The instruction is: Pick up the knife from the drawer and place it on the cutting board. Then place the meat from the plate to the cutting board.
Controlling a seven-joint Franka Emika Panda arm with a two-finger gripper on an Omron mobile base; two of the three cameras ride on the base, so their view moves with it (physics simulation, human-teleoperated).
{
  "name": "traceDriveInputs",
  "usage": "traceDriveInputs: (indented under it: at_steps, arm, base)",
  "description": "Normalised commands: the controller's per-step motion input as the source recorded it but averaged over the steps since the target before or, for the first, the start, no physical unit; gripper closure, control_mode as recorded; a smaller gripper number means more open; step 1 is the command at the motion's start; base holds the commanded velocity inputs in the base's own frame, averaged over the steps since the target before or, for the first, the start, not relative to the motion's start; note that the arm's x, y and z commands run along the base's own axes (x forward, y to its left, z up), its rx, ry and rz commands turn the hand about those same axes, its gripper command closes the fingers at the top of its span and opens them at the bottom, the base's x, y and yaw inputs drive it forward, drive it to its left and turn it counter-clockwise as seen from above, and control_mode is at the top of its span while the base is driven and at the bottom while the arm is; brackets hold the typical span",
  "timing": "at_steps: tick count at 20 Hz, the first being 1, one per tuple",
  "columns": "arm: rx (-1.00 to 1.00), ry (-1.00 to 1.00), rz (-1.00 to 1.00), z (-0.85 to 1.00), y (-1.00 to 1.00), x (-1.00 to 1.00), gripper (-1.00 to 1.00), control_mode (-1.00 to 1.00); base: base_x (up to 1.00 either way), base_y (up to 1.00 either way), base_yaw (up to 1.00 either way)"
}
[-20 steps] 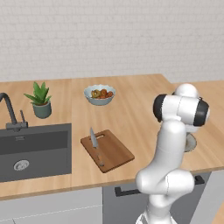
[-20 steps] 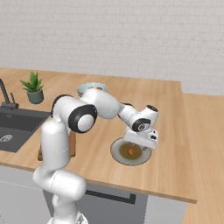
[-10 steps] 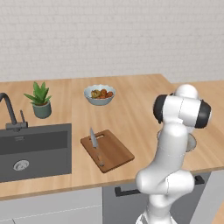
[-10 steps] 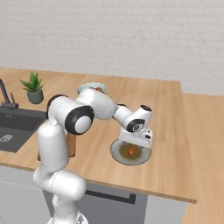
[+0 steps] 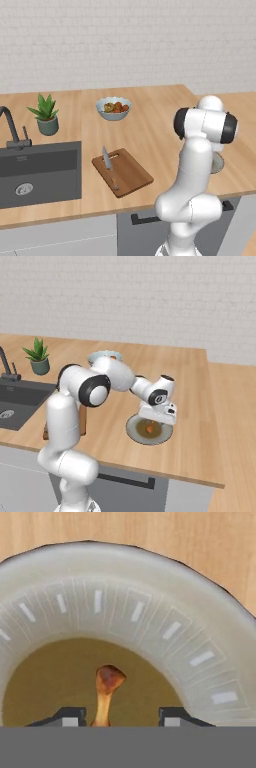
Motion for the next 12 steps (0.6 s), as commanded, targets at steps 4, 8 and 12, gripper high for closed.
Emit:
traceDriveInputs:
  at_steps: [4, 8, 12]
  arm:
    - [0.0, 0.04, 0.01, -0.7, 0.34, -0.43, 1.0, -1.0]
    - [0.0, 0.0, 0.0, -0.41, 0.57, -0.68, 1.0, -1.0]
    - [0.0, 0.0, 0.0, -0.12, 0.46, -0.45, 1.0, -1.0]
  base:
    - [0.0, 0.0, 0.0]
    - [0.0, 0.0, 0.0]
    - [0.0, 0.0, 0.0]
